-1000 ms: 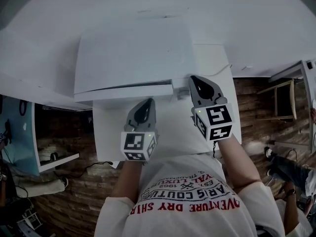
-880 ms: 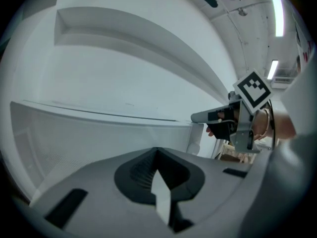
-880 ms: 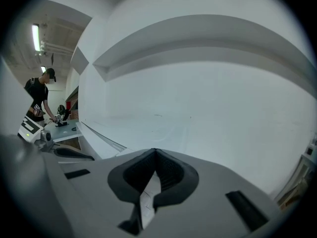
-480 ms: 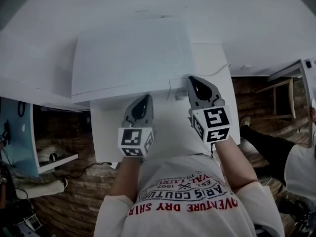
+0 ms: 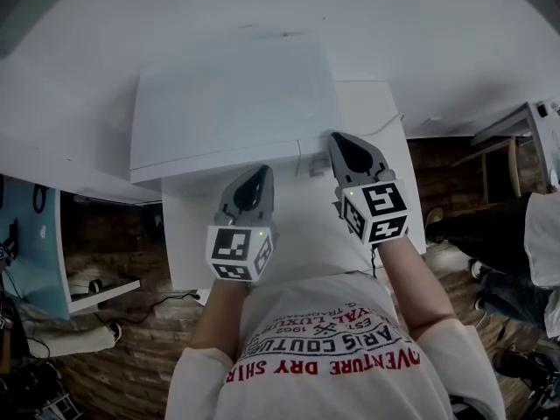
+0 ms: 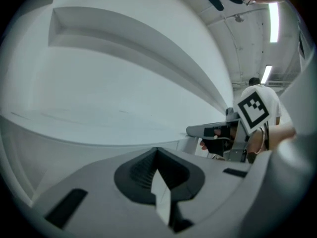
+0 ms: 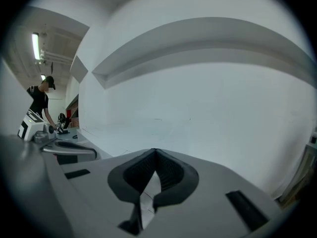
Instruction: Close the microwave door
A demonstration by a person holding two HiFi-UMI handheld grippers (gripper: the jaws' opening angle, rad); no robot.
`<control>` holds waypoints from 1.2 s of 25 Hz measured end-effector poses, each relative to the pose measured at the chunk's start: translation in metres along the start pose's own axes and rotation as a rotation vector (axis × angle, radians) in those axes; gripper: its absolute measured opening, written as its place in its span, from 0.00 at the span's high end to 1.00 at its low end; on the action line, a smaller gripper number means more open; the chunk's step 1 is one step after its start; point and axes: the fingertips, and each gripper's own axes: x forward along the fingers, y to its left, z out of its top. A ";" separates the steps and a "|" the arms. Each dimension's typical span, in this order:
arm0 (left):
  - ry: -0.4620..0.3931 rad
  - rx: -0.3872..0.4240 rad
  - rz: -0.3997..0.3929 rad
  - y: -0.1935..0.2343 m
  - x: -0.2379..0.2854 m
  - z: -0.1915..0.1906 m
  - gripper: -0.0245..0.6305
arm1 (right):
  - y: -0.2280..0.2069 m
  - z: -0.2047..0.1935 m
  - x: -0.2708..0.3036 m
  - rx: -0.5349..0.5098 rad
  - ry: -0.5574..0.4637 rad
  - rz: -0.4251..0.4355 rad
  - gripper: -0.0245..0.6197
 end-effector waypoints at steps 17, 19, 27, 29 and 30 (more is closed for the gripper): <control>-0.107 0.109 -0.035 -0.020 -0.061 0.026 0.96 | 0.072 -0.020 -0.053 0.116 -0.089 0.023 0.94; -0.110 0.094 -0.044 -0.020 -0.066 0.022 0.96 | 0.078 -0.030 -0.055 0.112 -0.074 0.019 0.94; -0.106 0.068 -0.064 -0.015 -0.071 0.012 0.96 | 0.088 -0.044 -0.052 0.114 -0.042 0.017 0.94; -0.105 0.062 -0.066 -0.014 -0.071 0.010 0.96 | 0.089 -0.043 -0.051 0.102 -0.041 0.015 0.94; -0.103 0.061 -0.067 -0.013 -0.071 0.010 0.96 | 0.089 -0.042 -0.050 0.096 -0.041 0.013 0.94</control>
